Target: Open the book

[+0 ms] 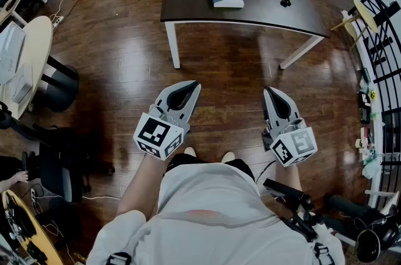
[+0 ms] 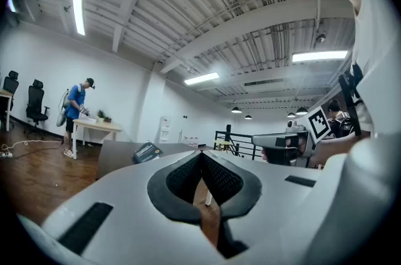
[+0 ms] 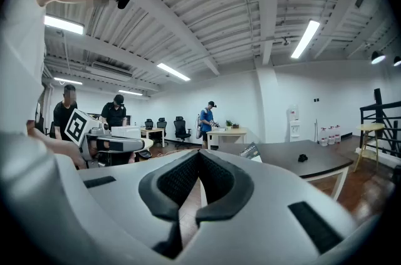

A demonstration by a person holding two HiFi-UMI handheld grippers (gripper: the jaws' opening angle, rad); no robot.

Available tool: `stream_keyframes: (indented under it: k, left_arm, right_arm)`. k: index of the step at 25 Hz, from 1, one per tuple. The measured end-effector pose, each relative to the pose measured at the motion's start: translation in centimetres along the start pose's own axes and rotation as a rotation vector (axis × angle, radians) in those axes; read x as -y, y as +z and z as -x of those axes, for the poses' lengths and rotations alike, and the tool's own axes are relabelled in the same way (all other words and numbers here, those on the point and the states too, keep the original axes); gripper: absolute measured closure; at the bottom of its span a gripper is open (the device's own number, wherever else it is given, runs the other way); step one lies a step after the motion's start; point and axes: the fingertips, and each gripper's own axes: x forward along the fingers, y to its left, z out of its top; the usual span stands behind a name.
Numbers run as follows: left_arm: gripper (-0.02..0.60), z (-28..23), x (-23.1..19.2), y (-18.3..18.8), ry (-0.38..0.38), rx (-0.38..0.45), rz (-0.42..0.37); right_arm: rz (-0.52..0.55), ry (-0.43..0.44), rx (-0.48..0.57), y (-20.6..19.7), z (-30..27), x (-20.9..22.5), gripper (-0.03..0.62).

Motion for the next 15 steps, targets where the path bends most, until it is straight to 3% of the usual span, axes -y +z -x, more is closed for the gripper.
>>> stream_keyframes:
  k: [6, 15]
  left_arm:
    - [0.572, 1.4, -4.0, 0.0, 0.008, -0.004, 0.009]
    - [0.572, -1.9, -6.4, -0.1, 0.005, -0.024, 0.011]
  right_arm:
    - [-0.019, 0.011, -0.008, -0.4, -2.7, -2.8, 0.594]
    - [-0.041, -0.001, -0.011, -0.9, -5.5, -0.2, 0.594]
